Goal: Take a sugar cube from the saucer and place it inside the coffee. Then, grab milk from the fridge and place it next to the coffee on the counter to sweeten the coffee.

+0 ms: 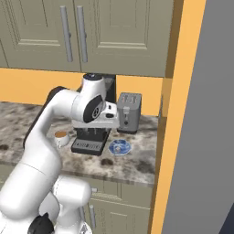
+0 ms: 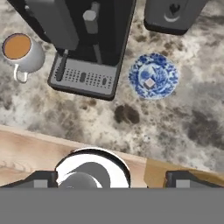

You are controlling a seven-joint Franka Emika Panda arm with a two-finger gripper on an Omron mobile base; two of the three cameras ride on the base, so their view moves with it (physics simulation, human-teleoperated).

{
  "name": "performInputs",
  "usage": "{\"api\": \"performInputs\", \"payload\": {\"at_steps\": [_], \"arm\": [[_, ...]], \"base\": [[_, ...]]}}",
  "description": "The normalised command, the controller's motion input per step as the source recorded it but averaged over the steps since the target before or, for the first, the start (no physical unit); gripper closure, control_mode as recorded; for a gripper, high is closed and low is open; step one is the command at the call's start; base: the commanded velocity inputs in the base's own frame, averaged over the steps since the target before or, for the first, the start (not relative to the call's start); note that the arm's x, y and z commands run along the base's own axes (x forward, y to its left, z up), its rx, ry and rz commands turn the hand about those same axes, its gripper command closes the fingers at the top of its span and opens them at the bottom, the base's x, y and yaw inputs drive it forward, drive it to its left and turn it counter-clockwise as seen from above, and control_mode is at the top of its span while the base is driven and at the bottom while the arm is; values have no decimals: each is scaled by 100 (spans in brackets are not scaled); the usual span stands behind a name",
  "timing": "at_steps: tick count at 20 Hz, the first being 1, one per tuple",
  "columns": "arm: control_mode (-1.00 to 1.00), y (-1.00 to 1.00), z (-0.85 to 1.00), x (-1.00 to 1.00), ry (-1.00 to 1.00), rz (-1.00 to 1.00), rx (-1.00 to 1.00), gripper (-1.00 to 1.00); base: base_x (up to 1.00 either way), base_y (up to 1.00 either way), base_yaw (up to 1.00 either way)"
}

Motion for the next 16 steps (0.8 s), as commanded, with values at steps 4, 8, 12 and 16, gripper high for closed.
{"api": "performInputs", "payload": {"at_steps": [4, 8, 12, 16], "arm": [[-100, -26, -65, 14, 7, 38, -8, -100], [-100, -2, -55, 18, 5, 25, -2, -100], [-100, -3, -35, 23, 2, 13, 0, -100], [-100, -11, -32, 28, 0, 9, 0, -100]], "base": [[0, 0, 0], [0, 0, 0], [0, 0, 0], [0, 0, 0]]}}
